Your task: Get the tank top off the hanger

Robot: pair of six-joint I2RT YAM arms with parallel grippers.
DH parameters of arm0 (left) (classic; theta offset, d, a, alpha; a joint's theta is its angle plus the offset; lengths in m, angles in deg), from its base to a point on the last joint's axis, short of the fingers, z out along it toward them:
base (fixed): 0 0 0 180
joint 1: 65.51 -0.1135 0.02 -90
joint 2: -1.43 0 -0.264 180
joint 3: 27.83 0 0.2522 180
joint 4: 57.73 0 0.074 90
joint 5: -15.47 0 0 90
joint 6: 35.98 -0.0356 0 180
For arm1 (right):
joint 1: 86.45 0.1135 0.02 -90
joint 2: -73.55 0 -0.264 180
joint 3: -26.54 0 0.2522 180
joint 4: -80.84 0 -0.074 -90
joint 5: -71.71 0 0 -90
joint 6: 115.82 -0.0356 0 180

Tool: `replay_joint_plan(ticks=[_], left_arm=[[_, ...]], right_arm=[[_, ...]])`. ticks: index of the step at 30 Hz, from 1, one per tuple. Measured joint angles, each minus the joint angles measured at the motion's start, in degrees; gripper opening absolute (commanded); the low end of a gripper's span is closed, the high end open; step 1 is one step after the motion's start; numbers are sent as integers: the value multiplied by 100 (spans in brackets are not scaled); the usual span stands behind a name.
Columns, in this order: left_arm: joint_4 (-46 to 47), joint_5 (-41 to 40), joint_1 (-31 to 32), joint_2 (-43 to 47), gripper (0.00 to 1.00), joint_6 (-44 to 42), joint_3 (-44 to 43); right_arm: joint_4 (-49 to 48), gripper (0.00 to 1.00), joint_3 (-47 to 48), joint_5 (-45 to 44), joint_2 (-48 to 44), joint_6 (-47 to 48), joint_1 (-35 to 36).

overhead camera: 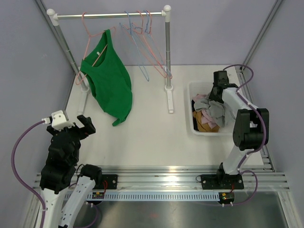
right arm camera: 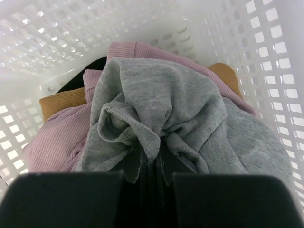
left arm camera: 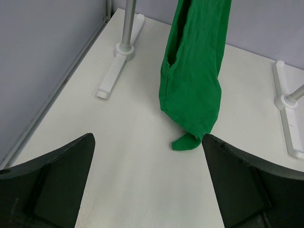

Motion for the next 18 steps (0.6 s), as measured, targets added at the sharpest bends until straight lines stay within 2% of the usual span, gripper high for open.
replay_joint_plan(ticks=[4, 5, 7, 11, 12, 13, 14, 18], left_arm=[[-2, 15, -11, 2, 99, 52, -4], [-2, 28, -11, 2, 99, 61, -9], [-15, 92, -11, -7, 99, 59, -55], [-160, 216, -11, -201, 99, 59, -435], [-212, 267, -13, -332, 99, 59, -638], [-238, 354, -15, -459, 99, 52, -833], [-247, 452, -15, -605, 99, 37, -1045], [-356, 866, -15, -1263, 99, -35, -1917]], right_arm=[[-498, 26, -367, 35, -225, -140, -2], [-503, 38, -385, 35, -267, -168, -2], [-450, 49, -345, 37, -308, -229, -2], [-37, 62, -83, 50, -385, -275, 0], [107, 75, 20, 50, -417, -280, 0], [258, 95, 120, 50, -461, -310, 2], [415, 99, 223, 48, -509, -330, 4], [1003, 100, 752, 28, -750, -254, 15]])
